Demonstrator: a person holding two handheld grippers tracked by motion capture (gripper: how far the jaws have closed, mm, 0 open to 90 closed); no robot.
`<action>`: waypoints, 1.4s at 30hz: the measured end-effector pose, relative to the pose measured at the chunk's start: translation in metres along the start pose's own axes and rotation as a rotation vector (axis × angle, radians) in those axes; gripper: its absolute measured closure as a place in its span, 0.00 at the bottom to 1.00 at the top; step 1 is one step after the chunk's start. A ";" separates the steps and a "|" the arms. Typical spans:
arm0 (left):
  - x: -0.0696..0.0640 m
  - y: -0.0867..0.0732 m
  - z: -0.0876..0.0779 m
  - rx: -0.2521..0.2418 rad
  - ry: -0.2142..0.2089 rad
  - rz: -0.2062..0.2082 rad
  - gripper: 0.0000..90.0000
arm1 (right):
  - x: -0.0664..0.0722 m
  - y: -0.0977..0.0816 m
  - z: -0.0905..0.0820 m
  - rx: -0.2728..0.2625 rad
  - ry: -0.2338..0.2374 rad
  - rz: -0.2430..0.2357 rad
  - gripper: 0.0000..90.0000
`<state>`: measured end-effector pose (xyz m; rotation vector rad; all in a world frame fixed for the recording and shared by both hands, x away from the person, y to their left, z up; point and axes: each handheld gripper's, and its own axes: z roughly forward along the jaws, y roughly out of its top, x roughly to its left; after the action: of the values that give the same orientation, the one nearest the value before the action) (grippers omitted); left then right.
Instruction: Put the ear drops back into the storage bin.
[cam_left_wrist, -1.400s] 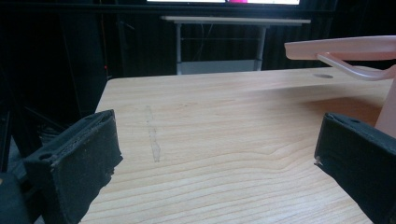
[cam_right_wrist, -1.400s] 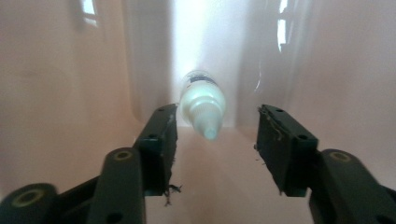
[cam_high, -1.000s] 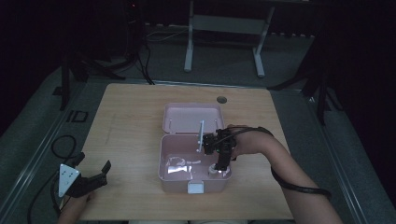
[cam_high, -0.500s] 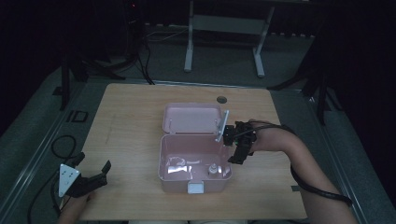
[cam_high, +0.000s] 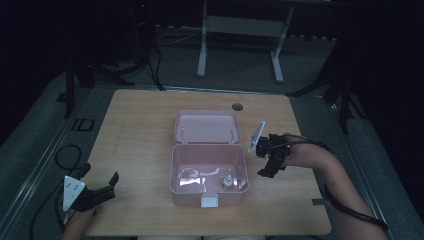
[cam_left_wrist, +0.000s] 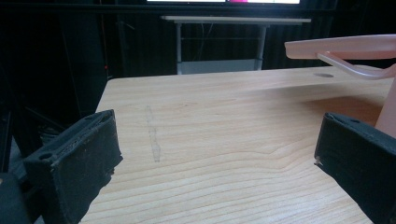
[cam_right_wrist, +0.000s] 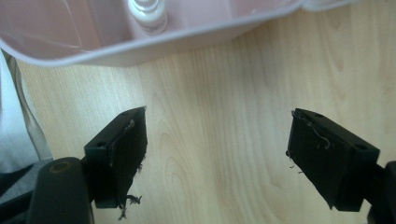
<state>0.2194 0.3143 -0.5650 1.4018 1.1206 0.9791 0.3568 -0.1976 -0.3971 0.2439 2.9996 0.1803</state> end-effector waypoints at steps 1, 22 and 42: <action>0.000 0.000 0.000 0.000 0.000 -0.001 0.00 | 0.000 -0.003 0.003 -0.004 -0.001 0.003 0.22; 0.000 0.000 0.000 0.000 0.001 -0.004 0.00 | -0.007 -0.079 0.073 -0.134 -0.063 0.274 0.22; 0.000 0.000 0.000 -0.001 0.001 0.000 0.00 | 0.014 -0.132 0.112 -0.357 -0.408 0.633 0.14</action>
<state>0.2192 0.3144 -0.5650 1.4008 1.1207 0.9801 0.3378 -0.3129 -0.5260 1.0339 2.3415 0.6269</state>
